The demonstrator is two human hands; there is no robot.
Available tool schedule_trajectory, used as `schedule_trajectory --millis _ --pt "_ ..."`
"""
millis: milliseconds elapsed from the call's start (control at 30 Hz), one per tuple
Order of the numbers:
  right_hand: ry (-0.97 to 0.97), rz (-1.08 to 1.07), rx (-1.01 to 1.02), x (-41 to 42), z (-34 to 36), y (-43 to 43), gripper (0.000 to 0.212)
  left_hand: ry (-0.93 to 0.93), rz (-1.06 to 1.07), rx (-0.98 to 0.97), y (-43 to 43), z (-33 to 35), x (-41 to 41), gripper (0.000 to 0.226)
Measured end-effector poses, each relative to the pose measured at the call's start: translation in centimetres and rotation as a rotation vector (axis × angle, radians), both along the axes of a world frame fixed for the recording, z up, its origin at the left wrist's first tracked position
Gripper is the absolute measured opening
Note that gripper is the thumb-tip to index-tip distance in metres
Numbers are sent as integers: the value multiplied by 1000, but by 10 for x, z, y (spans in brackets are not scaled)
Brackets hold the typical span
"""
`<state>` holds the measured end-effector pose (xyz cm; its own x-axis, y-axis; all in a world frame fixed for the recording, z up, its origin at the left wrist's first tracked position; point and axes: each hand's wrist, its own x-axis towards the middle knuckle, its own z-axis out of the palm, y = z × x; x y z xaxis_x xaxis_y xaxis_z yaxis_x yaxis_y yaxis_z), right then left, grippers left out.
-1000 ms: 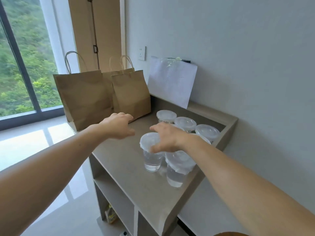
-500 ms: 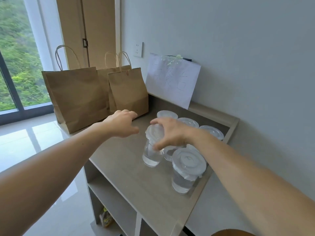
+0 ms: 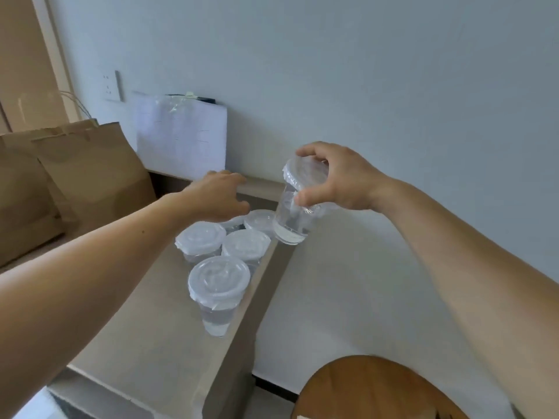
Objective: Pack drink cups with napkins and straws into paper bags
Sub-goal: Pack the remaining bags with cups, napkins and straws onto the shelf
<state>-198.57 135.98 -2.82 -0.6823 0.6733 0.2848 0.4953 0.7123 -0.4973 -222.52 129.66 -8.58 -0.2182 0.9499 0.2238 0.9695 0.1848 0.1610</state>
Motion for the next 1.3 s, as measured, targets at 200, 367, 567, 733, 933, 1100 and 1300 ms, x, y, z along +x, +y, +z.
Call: schedule_trajectory --millis 200,367,567,733,933,1100,1300 --pt "-47 -170 -28 124 -31 22 89 38 -127 -79 50 -18 118 68" --pt "-114 -289 -78 224 -85 33 94 28 -201 -191 79 -69 219 68" --pt "-159 -378 -221 309 -170 40 96 -29 -296 -470 81 -178 315 72" --pt "-219 -415 -320 338 -235 38 99 -81 -330 -704 55 -266 358 68" --pt "-208 -477 -399 336 -285 32 96 -162 -388 -893 22 -338 372 78" --pt "-211 -540 -436 336 -312 22 98 -461 -394 -1069 6 -363 387 95" --pt "-253 -518 -445 342 -326 3 101 -509 -251 -932 2 -374 410 39"
